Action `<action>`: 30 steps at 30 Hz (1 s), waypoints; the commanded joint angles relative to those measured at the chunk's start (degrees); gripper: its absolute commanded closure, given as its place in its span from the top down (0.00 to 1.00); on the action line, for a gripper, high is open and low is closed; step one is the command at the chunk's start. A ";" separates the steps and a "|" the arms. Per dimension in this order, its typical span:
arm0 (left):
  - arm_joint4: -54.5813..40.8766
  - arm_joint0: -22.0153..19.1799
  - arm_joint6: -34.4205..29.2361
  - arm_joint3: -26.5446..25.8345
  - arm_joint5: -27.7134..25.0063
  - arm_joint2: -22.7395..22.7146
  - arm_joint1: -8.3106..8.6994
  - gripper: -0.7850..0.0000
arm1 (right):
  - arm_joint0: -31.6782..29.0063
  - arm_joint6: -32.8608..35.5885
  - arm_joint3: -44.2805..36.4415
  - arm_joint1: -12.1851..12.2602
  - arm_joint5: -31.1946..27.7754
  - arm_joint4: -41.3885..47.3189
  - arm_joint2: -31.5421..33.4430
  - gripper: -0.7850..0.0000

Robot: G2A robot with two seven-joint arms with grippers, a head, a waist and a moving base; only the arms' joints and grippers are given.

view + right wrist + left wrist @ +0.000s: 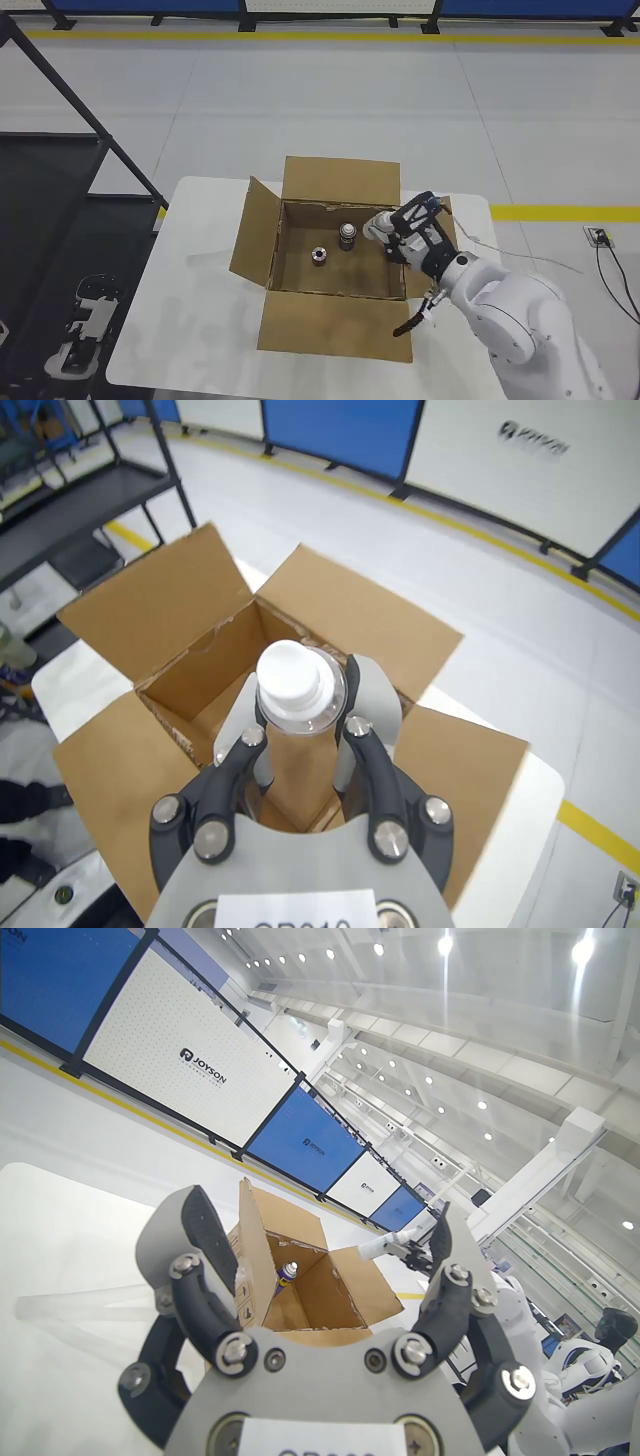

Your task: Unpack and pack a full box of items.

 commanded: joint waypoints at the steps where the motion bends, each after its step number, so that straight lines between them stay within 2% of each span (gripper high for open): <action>1: 0.00 0.00 0.00 0.00 0.00 0.00 0.00 1.00 | 5.98 2.78 7.57 -0.82 -0.43 0.67 -5.56 0.00; 6: 0.00 0.00 0.00 0.00 0.00 0.00 0.00 1.00 | 14.06 3.77 22.42 -3.20 0.79 2.73 -14.56 0.00; 10: 0.00 0.00 0.00 0.00 0.00 0.00 0.00 1.00 | 16.79 1.48 29.89 -4.42 0.27 3.12 -17.95 0.00; 15: 0.00 0.00 0.00 0.00 0.00 0.00 0.00 1.00 | 17.00 -2.03 34.86 -5.17 -0.49 0.17 -20.70 0.00; 22: 0.00 0.00 0.00 0.00 0.00 0.00 0.00 1.00 | 15.67 -6.15 37.32 -5.49 0.05 -4.20 -21.91 0.00; 27: 0.00 0.00 0.00 0.00 0.00 0.00 0.00 1.00 | 15.04 -6.80 37.72 -5.63 0.18 -5.29 -21.80 0.35; 30: 0.00 0.00 0.00 0.00 0.00 0.00 0.00 1.00 | 14.73 -6.73 37.53 -5.62 -0.16 -5.35 -21.31 0.44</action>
